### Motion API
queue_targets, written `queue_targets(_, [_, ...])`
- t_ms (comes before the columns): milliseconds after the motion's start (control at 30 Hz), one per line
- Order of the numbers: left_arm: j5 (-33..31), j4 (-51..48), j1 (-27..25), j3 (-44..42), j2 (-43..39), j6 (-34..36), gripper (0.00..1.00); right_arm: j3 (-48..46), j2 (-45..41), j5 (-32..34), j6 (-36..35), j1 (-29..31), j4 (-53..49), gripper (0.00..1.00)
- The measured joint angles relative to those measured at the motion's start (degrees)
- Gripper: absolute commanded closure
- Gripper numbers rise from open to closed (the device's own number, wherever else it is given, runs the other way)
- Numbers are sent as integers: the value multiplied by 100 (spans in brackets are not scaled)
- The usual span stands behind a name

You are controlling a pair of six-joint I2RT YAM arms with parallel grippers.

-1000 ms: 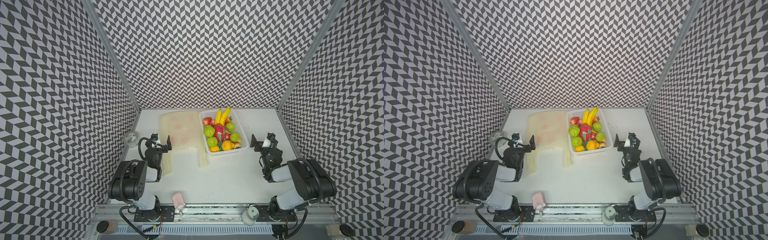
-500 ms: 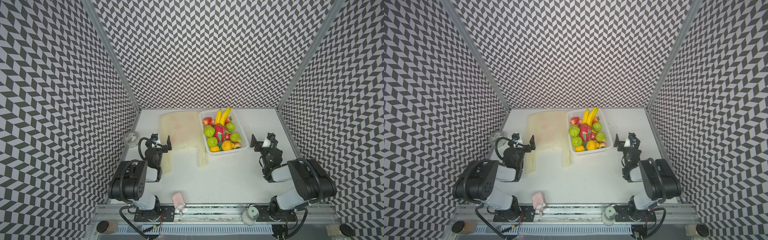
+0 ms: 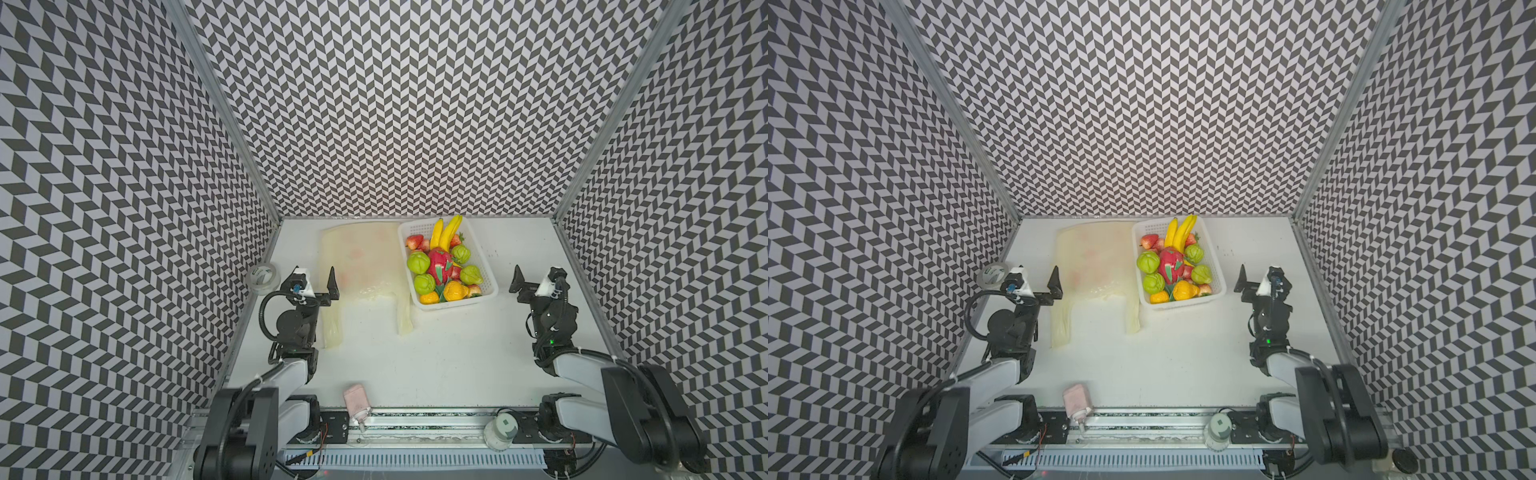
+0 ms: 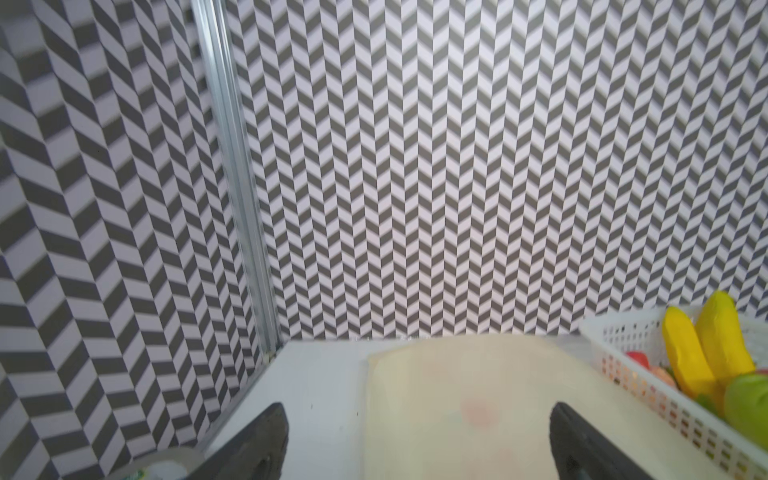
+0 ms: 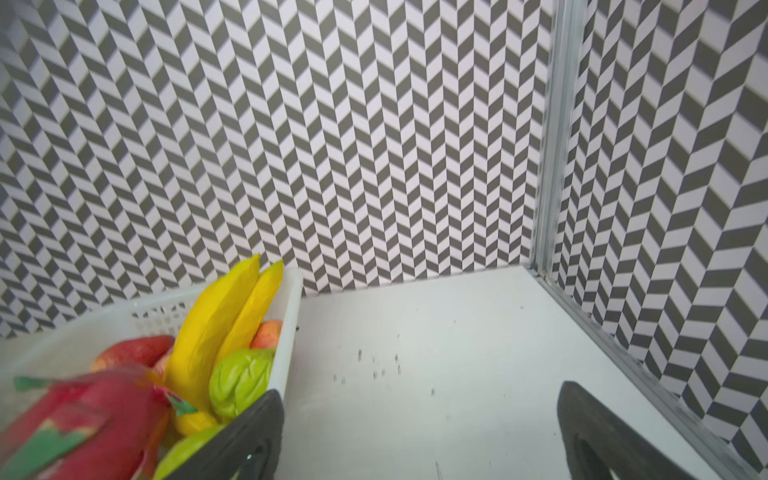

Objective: Place the fake fruits into the plastic bag and tie a complex knot
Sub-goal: 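Grasp the cream plastic bag edge with the left gripper while the right arm rises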

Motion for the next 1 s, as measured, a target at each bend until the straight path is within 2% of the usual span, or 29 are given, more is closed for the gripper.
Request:
queue_targets(133, [-129,-682,-450,293,-811,0,6,501,-918,-22,267,-7,-1172,0])
queue_targets(267, [-114,-1838,-776,1128,-1038,-13,10,1005,-1495,-328,549,-9,-2400,0])
queue_targets(467, [293,-3724,-918,2645,-1176,31,10,1827,-1733,-1185,855,-9,-4037,0])
queue_targets(633, [715,-5416,-927,3687,-1193,498,10,2350,-1821,-1731,894,-9,-4977,0])
queue_targets(833, [820,-7069,-1014,4002,-1073,1480,10,2389,-1902,-2079,916,-9,-5425,0])
queue_targets(1000, [348,-7816,-1775,3694,-824,2350,7,2389,-1902,-2205,903,-9,-5532,0])
